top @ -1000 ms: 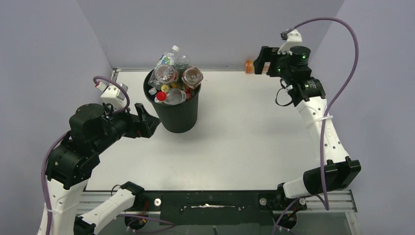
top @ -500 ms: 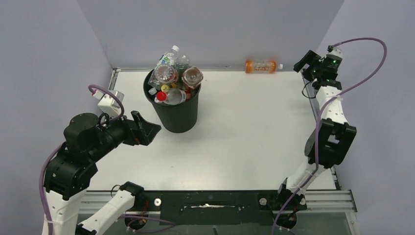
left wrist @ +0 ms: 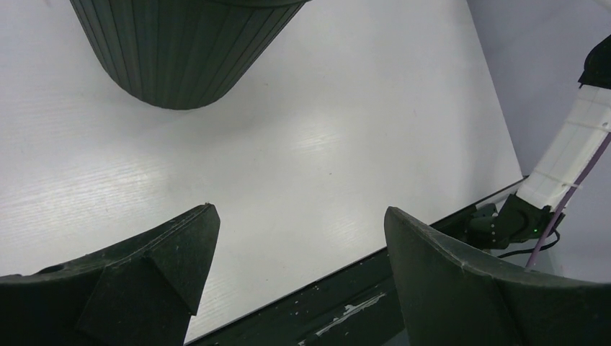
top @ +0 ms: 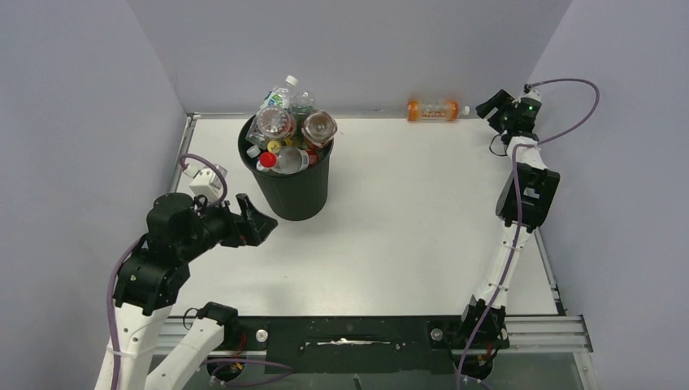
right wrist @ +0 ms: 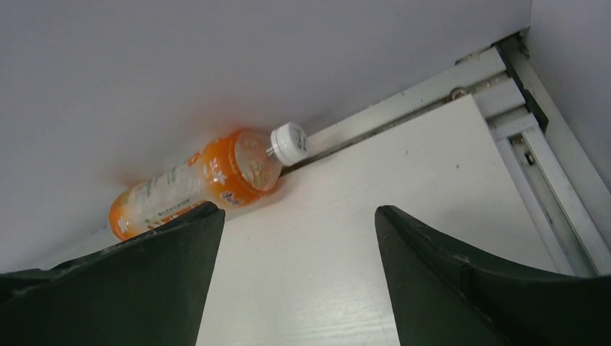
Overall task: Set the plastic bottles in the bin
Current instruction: Move the trash bin to the center of the board, then move the plastic bottle to the center of the board.
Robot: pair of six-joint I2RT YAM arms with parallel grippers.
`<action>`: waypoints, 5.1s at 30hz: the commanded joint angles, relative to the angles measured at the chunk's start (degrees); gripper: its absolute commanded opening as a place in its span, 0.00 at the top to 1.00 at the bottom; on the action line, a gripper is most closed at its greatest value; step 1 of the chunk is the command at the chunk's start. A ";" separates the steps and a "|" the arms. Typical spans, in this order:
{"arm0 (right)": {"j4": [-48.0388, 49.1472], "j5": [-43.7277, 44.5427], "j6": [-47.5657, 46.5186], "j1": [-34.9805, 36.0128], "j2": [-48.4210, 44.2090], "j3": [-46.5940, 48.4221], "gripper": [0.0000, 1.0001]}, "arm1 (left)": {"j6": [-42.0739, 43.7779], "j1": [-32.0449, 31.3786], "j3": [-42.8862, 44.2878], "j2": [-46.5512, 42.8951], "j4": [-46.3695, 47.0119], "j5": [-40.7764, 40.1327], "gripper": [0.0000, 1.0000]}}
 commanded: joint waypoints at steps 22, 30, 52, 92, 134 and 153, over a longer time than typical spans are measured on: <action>25.60 -10.39 11.51 6.00 -13.63 -24.07 0.23 | -7.75 0.18 -10.34 -7.43 13.23 -8.13 0.17; 26.33 -16.23 15.93 17.75 -23.40 -37.28 0.22 | -9.62 0.12 -8.00 -12.36 14.76 -2.83 0.14; 57.95 -18.03 45.96 40.79 -17.07 -46.42 0.26 | -14.31 0.23 0.16 -17.18 17.88 6.86 0.11; 48.91 -13.32 51.70 62.19 11.51 -5.10 0.27 | -13.48 0.81 3.09 -14.57 19.67 7.99 0.11; 59.72 -26.49 43.88 31.63 -31.44 -64.70 0.21 | -4.10 -32.44 18.13 34.35 42.21 -16.17 0.12; 11.19 -12.77 9.69 3.98 -28.83 -41.67 0.14 | -10.03 -22.99 40.81 83.17 61.40 -13.48 0.12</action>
